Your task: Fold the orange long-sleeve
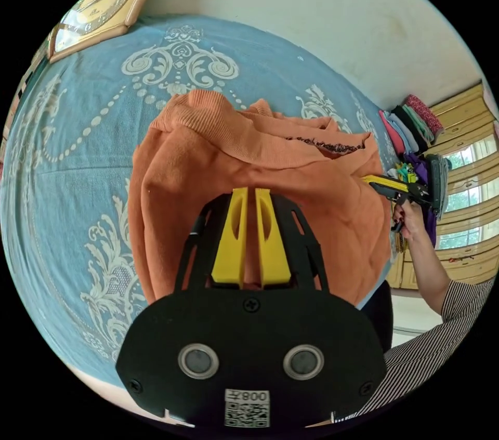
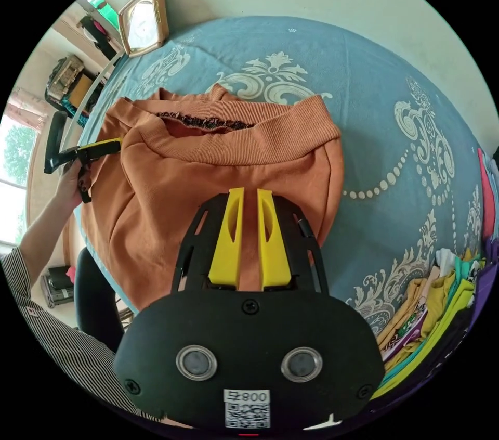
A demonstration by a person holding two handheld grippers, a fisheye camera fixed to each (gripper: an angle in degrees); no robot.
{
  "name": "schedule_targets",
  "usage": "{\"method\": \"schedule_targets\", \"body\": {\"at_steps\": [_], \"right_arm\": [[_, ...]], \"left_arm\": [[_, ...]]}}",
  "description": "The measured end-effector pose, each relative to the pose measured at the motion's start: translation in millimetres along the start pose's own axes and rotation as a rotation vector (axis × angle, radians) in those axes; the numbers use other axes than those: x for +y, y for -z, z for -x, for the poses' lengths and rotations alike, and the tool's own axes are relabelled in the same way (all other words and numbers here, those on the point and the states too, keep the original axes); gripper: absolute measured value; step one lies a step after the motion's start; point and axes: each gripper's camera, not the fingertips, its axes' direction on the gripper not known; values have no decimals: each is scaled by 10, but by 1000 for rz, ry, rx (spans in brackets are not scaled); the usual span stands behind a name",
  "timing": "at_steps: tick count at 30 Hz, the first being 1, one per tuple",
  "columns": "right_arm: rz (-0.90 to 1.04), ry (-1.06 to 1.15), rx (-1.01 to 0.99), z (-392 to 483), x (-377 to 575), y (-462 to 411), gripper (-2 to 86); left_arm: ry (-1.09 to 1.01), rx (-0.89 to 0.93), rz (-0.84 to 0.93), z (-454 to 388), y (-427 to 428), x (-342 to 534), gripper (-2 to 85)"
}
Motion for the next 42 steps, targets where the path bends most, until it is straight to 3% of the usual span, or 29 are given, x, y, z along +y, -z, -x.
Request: {"method": "schedule_targets", "body": {"at_steps": [8,19,21,27,33,36,38,42], "right_arm": [[-29,-7,-50,-98,82,100,2],[-414,-16,-122,-245,349,996,0],[-391,-40,-89,-314,328,853,0],[-124,-97,-79,-524,138,-54,1],[-165,-71,-65,-586,186,25,3],[-130,-99,-85,-684,152,-79,4],[-132,-111,-94,-709,155,-84,4],[-182,-87,-80,-695,239,43,4]], "left_arm": [[5,57,-106,-147,300,21,6],[-76,51,-365,-433,910,59,2],[-79,9,-360,-424,840,32,3],[-38,-36,-93,-291,99,-155,4],[-49,-12,-176,-299,286,-146,6],[-13,-87,-135,-203,225,-229,5],[32,-30,-128,-132,209,-260,6],[-52,-28,-190,-336,349,-248,13]]}}
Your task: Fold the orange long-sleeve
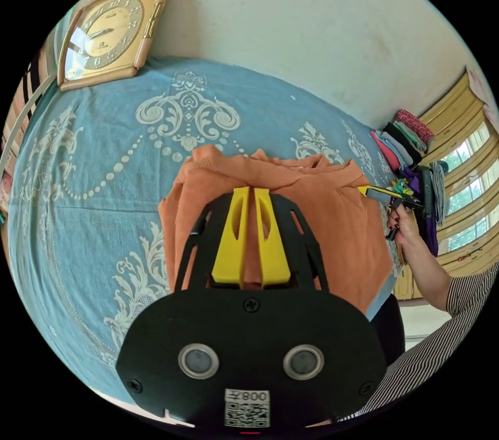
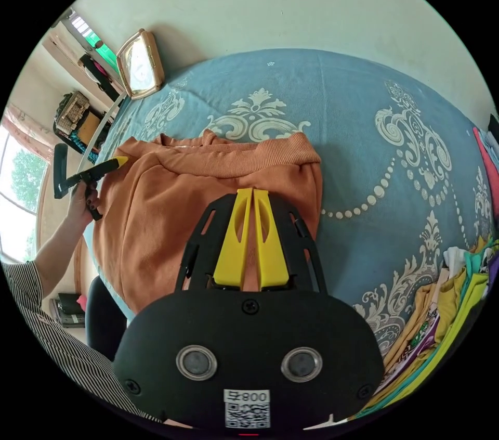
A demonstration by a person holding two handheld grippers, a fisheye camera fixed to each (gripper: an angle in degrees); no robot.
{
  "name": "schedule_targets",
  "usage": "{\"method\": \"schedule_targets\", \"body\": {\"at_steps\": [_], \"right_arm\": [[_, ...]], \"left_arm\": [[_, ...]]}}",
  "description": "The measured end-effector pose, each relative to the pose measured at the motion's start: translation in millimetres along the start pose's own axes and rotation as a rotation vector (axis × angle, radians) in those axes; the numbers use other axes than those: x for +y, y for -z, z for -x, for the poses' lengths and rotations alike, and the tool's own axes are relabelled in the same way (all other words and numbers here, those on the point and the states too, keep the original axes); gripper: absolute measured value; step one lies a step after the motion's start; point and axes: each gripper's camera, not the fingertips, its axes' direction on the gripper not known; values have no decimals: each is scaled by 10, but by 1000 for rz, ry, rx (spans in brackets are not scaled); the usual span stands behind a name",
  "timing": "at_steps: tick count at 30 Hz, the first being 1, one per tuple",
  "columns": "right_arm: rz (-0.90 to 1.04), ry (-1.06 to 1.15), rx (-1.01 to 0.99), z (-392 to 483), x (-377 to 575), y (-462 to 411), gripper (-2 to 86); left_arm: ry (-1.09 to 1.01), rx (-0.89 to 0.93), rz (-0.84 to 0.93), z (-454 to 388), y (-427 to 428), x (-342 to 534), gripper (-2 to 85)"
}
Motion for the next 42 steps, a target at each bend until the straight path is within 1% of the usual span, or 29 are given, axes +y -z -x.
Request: {"method": "schedule_targets", "body": {"at_steps": [2,5,7,9,13,14,16,18,19,22,26,28,30,31,33,37,39,42], "right_arm": [[-8,-18,-21,-44,19,14,4],[4,-40,-38,-115,14,-11,3],[8,-48,-56,-148,1,5,3],[-12,-35,-72,-128,-1,89,3],[-80,-1,-56,-110,-22,234,1],[-81,-1,-55,-124,-41,216,1],[-27,-14,-7,-207,-171,27,1],[25,-26,19,-287,-264,-139,0],[32,-49,-8,-348,-300,-190,-1],[12,-89,-54,-427,-303,-191,-1],[-36,-77,-67,-334,-208,-53,0],[-87,-53,-91,-204,-135,119,0],[-106,5,-144,-22,-107,169,0],[-78,55,-160,137,-126,121,0],[0,120,-148,367,-190,-57,0],[151,151,-80,619,-293,-563,-2],[131,151,-60,642,-276,-623,-3],[107,150,-60,655,-266,-592,-4]], "left_arm": [[-40,10,24,-77,-89,-62,13],[0,-72,92,-24,-303,-156,7],[9,-53,95,27,-333,-189,5],[28,-25,91,57,-304,-194,3],[-12,-51,6,-44,-56,-75,2],[-21,-78,-16,-56,-10,-44,2],[-13,-132,18,-10,-65,-44,2],[5,-121,54,96,-161,-57,2],[32,-83,57,176,-182,-61,2],[71,-40,31,275,-160,-37,2],[107,-3,-5,294,-68,30,2],[76,6,-46,196,47,59,2],[34,70,-88,68,125,87,2],[1,121,-92,-29,121,88,2],[-42,149,-62,-181,31,64,2],[-129,47,87,-435,-363,13,2],[-132,22,121,-438,-467,20,2],[-124,5,96,-418,-412,21,1]]}}
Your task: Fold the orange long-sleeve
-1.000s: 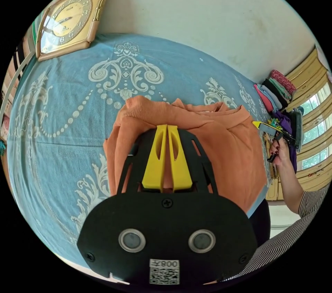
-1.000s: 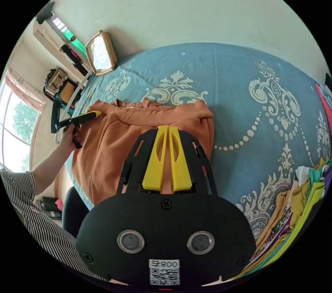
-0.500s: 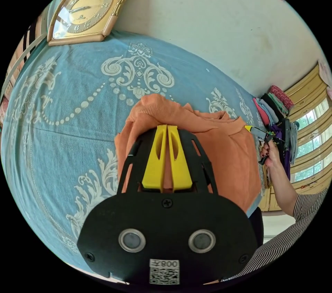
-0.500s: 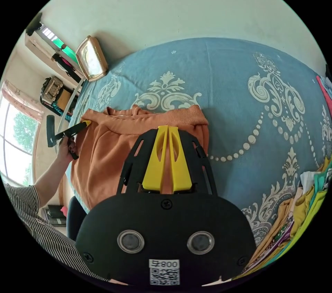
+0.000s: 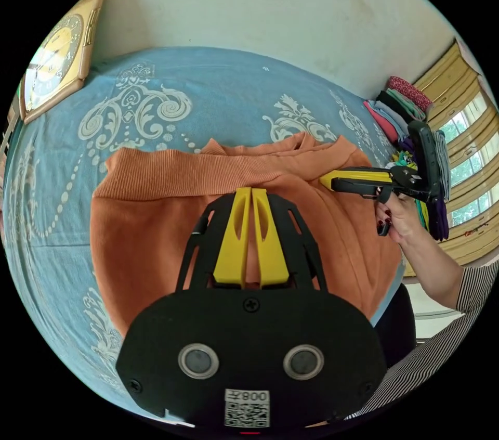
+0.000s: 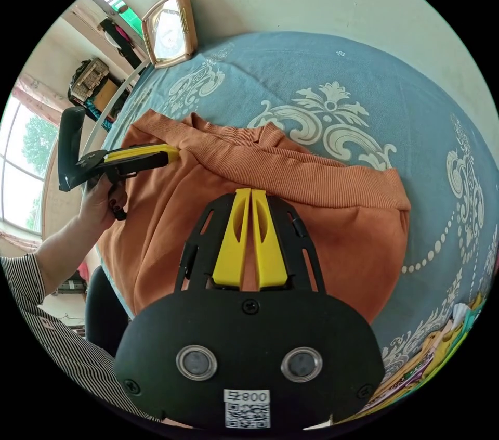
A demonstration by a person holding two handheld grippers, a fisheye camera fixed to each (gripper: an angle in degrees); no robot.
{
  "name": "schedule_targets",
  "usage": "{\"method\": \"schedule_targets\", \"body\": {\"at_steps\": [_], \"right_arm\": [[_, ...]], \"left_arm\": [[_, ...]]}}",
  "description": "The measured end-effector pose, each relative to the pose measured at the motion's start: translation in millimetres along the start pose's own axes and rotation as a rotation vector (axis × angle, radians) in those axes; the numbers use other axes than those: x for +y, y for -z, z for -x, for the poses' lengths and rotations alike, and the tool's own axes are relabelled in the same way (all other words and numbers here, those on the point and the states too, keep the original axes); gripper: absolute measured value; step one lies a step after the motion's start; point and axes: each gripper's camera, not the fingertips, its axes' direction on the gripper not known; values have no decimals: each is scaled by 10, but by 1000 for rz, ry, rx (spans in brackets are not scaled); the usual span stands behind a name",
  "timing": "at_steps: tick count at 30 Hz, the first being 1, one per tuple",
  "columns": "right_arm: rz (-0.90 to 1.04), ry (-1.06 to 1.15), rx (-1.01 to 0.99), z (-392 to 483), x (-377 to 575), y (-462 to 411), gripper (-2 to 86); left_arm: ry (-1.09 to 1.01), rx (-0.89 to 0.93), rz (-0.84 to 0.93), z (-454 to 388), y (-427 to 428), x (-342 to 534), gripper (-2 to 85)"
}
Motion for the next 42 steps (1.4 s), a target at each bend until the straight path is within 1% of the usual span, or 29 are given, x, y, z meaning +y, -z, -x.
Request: {"method": "schedule_targets", "body": {"at_steps": [1,6,8,10,13,16,19,22,24,27,28,31,33,36,38,39,40,41,42], "right_arm": [[-13,7,11,24,-3,14,-4],[-65,17,30,120,-26,136,-3],[-94,35,34,145,-10,194,-2],[-31,13,10,94,-77,119,-2],[-24,8,-2,64,-97,101,-1],[-36,7,-18,55,-58,178,-1],[-94,4,-35,54,30,374,0],[-150,-13,-13,-3,119,581,0],[-152,-41,27,-94,133,611,1],[-86,-92,40,-314,80,459,1],[-52,-110,0,-398,59,378,1],[-65,-122,-50,-456,47,516,1],[-111,-105,-44,-420,102,698,1],[-176,-126,-12,-471,200,927,1],[-120,-168,18,-599,166,852,1],[-52,-194,8,-697,134,736,1],[-50,-223,-41,-753,140,747,1],[-71,-225,-53,-750,154,808,1],[-126,-215,-63,-714,202,971,1]], "left_arm": [[-7,-21,-17,1,33,5,1],[4,-4,-14,72,29,35,1],[0,-14,-47,70,111,93,2],[-4,-18,-22,83,90,128,3],[28,8,-71,140,233,230,3],[82,-36,-131,269,444,400,3],[158,-109,-93,520,457,535,2],[212,-14,-89,770,414,671,1],[223,8,-102,823,443,730,1],[224,10,-107,866,457,815,2],[241,41,-108,926,448,854,2],[281,121,-116,1063,485,955,1],[288,103,-132,1045,599,1021,1],[279,75,-204,1037,842,1194,2],[327,44,-172,1177,816,1289,2],[336,53,-153,1217,778,1306,2],[370,81,-141,1278,740,1354,2],[386,108,-166,1286,788,1404,2],[383,114,-179,1273,830,1427,2]]}}
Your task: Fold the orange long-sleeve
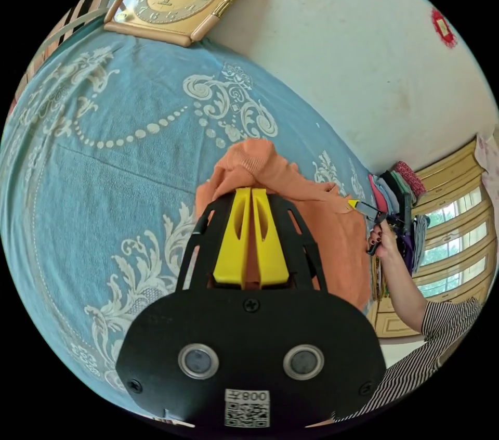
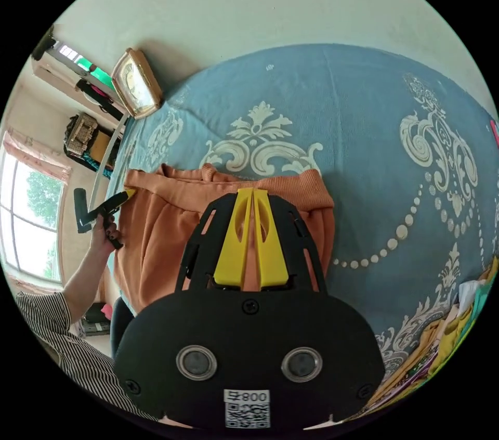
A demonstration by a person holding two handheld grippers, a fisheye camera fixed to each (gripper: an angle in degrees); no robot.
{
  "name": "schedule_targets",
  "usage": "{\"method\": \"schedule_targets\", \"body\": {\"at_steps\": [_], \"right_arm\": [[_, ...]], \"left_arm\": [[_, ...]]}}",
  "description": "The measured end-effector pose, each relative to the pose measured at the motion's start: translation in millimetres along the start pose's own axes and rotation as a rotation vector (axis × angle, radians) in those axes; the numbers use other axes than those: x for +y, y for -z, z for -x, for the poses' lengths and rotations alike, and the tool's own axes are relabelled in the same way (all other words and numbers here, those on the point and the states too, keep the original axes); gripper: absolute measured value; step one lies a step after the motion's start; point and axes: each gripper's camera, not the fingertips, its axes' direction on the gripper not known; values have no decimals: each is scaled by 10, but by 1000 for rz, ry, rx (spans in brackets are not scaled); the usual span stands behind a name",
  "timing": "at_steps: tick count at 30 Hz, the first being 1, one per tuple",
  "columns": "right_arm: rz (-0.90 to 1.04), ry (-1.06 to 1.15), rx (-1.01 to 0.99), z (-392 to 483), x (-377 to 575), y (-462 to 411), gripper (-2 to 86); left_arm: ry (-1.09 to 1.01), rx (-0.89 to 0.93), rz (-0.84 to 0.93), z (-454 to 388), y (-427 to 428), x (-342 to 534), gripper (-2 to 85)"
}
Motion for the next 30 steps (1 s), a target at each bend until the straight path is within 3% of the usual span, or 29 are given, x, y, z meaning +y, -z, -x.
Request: {"method": "schedule_targets", "body": {"at_steps": [4,7,16,21,27,30], "right_arm": [[-120,17,75,75,320,466,1],[56,-58,110,-155,387,155,1],[-47,45,-33,321,1093,979,2],[161,-80,-36,127,1623,580,2],[-22,-96,-140,400,1917,1278,1],[30,-71,-131,619,2224,1213,1]], "left_arm": [[-55,-40,-59,-89,361,270,2],[-3,-118,-4,62,357,467,2],[4,0,-21,84,1006,1234,2],[116,-94,108,344,910,1766,2],[114,-65,38,212,1422,2143,3],[189,-64,45,323,1477,2474,3]]}}
